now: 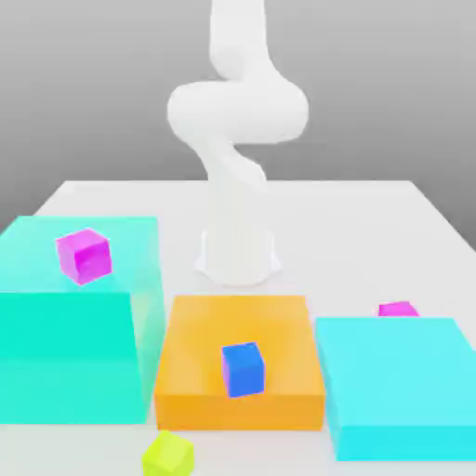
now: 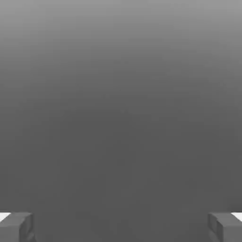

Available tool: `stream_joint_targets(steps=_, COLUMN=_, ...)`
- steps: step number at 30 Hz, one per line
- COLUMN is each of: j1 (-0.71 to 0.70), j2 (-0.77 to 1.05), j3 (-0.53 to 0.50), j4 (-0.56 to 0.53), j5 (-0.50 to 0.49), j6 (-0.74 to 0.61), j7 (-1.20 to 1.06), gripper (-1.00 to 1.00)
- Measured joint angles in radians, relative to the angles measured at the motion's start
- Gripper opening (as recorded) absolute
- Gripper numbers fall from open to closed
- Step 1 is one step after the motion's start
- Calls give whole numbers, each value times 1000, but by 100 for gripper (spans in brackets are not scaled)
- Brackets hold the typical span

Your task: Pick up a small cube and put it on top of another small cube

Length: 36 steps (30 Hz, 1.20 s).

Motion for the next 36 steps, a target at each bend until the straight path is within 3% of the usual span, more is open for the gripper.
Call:
stream_joint_targets(steps=15, j1=125, j2=498, j3=425, j4=-347, j5=-35, j6=340, j7=452, gripper=0)
stream_joint_targets(steps=21, j1=241, j2=677, j3=548, j4=-484, j5=13, j6=473, j7=584, gripper=0)
stream_joint_targets(steps=24, j1=285, j2=729, j3=548, j4=-496, j5=-17, j6=497, j7=637, gripper=0)
stream_joint_targets(steps=36, j1=338, j2=865, j3=409, j4=-450, j5=-301, j6=541, j7=852, gripper=0)
